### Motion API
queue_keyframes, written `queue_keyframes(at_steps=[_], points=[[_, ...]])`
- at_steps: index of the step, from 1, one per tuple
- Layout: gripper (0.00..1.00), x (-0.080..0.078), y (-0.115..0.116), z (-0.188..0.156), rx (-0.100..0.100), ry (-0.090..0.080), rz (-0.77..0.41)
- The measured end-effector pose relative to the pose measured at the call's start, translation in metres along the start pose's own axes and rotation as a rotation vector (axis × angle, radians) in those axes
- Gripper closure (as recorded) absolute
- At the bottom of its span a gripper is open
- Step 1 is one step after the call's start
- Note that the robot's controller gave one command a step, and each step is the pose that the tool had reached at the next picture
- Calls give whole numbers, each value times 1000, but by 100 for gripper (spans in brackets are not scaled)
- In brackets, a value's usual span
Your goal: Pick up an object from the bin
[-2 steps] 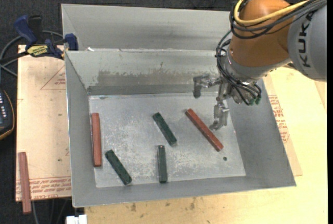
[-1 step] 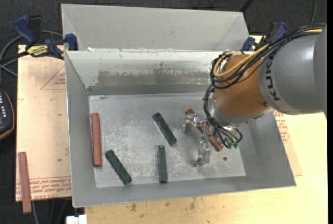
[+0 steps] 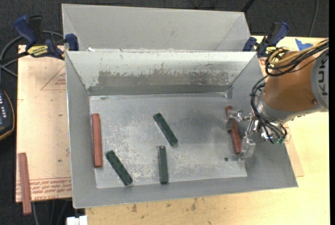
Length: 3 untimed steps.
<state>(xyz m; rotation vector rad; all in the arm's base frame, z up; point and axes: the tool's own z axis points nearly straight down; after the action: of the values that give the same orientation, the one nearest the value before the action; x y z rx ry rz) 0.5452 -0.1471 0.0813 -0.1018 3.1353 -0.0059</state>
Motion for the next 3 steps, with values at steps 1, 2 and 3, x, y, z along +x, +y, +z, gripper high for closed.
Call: queue_keyframes(at_steps=[1, 2, 3], points=[[0, 40, 34, -20, -6, 3, -359], [0, 25, 108, -44, -7, -1, -145], [0, 23, 242, -30, -9, 3, -152]])
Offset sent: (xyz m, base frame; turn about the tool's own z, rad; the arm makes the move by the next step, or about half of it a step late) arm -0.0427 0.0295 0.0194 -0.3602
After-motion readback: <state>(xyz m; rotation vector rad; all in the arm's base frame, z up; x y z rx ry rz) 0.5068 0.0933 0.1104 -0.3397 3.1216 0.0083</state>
